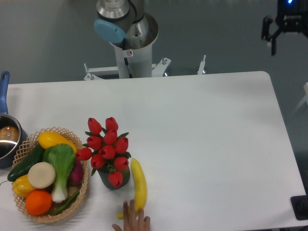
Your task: Insert the flowers into the vase
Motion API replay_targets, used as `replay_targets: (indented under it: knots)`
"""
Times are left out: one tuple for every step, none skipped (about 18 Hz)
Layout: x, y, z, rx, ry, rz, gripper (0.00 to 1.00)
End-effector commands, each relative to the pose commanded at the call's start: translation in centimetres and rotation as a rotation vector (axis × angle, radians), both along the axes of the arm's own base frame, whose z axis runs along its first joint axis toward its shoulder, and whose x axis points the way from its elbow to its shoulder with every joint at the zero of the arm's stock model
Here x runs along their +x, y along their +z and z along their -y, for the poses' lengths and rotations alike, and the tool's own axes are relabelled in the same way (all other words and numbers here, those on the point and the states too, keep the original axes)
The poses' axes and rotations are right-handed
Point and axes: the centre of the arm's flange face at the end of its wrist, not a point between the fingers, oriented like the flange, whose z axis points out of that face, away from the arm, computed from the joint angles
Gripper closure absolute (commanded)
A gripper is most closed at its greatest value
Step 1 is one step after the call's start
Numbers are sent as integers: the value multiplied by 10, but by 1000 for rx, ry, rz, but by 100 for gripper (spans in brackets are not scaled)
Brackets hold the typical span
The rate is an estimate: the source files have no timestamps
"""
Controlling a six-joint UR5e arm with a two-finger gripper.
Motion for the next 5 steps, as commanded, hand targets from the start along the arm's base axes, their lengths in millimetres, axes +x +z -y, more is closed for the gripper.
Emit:
replay_targets:
  knots:
    - [0, 1, 8, -67, -24, 2, 0]
    - [2, 0, 13, -119, -51, 18, 0]
    - [5, 2, 16, -122, -51, 28, 0]
    - [6, 2, 18, -121, -47, 42, 0]
    - [7, -1, 19, -118, -44, 53, 0]
